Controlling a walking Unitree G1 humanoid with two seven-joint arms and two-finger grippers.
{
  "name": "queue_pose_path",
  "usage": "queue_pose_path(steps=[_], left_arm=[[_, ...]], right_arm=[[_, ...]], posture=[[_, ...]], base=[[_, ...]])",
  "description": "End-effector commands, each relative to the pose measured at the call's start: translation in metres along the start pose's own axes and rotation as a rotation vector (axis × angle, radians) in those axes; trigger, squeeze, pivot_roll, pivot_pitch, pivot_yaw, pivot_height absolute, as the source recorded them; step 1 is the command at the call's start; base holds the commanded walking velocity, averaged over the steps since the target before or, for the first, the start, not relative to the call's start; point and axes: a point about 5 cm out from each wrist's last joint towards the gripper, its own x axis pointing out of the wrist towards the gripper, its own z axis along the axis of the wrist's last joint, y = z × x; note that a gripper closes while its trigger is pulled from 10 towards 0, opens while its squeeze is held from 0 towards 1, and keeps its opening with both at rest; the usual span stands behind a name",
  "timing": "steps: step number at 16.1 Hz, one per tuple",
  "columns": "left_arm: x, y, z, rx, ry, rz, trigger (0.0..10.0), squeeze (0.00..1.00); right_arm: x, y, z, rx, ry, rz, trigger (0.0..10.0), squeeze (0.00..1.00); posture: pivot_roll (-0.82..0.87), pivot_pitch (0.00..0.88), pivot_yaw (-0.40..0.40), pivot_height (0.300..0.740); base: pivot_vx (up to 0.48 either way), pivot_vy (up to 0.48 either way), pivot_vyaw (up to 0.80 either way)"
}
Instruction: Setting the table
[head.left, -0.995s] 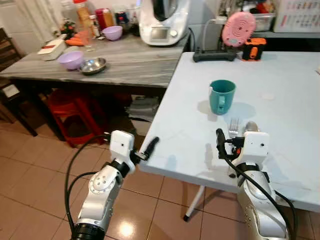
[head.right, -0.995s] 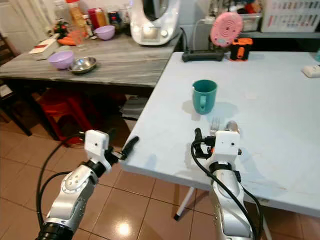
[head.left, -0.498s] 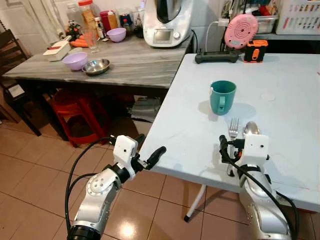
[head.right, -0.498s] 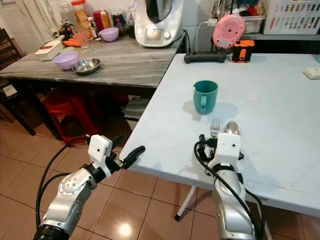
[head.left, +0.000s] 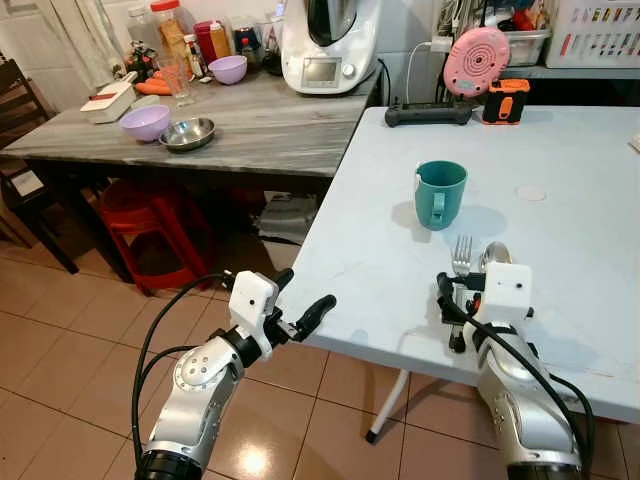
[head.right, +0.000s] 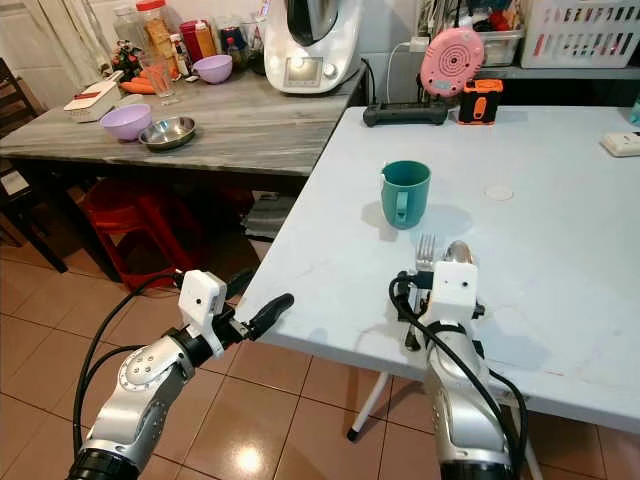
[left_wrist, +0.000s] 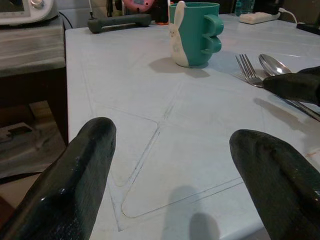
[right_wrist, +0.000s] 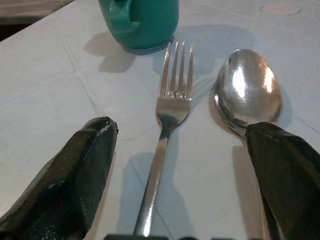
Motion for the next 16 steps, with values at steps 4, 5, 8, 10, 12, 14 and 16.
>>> queue_pose_path(steps=[4, 5, 8, 10, 12, 14, 16], left_arm=[[0.000, 0.002, 0.001, 0.019, 0.006, -0.018, 10.0, 0.00], [0.000, 0.001, 0.001, 0.019, 0.006, -0.020, 10.0, 0.00], [0.000, -0.001, 0.000, 0.013, 0.003, -0.035, 10.0, 0.00], [0.000, -0.004, 0.000, 0.008, 0.003, -0.050, 10.0, 0.00], [-0.001, -0.008, -0.002, 0.004, 0.006, -0.063, 10.0, 0.00], [0.000, -0.010, -0.003, 0.000, 0.008, -0.075, 10.0, 0.00], [0.000, -0.011, -0.002, 0.007, 0.006, -0.096, 10.0, 0.00]], right_arm=[[0.004, 0.009, 0.004, -0.002, 0.025, 0.053, 9.1, 0.00], [0.004, 0.009, 0.003, -0.007, 0.030, 0.055, 9.1, 0.00], [0.005, 0.014, -0.004, -0.020, 0.076, 0.088, 0.0, 0.00], [0.005, 0.015, -0.005, -0.026, 0.085, 0.092, 0.0, 0.00], [0.007, 0.016, -0.007, -0.031, 0.101, 0.099, 1.6, 0.00], [0.011, 0.011, -0.009, -0.034, 0.120, 0.089, 1.5, 0.00], [0.013, 0.004, -0.011, -0.018, 0.138, 0.075, 0.7, 0.00]], posture=[[-0.10, 0.000, 0.144, 0.740], [-0.10, 0.000, 0.143, 0.740], [-0.09, 0.000, 0.140, 0.740], [-0.10, 0.000, 0.139, 0.740], [-0.10, 0.000, 0.138, 0.740], [-0.10, 0.000, 0.138, 0.740], [-0.09, 0.000, 0.137, 0.740]], base=[[0.000, 0.000, 0.00], [0.000, 0.000, 0.00], [0.000, 0.000, 0.00], [0.000, 0.000, 0.00], [0.000, 0.000, 0.00], [0.000, 0.000, 0.00], [0.000, 0.000, 0.00]])
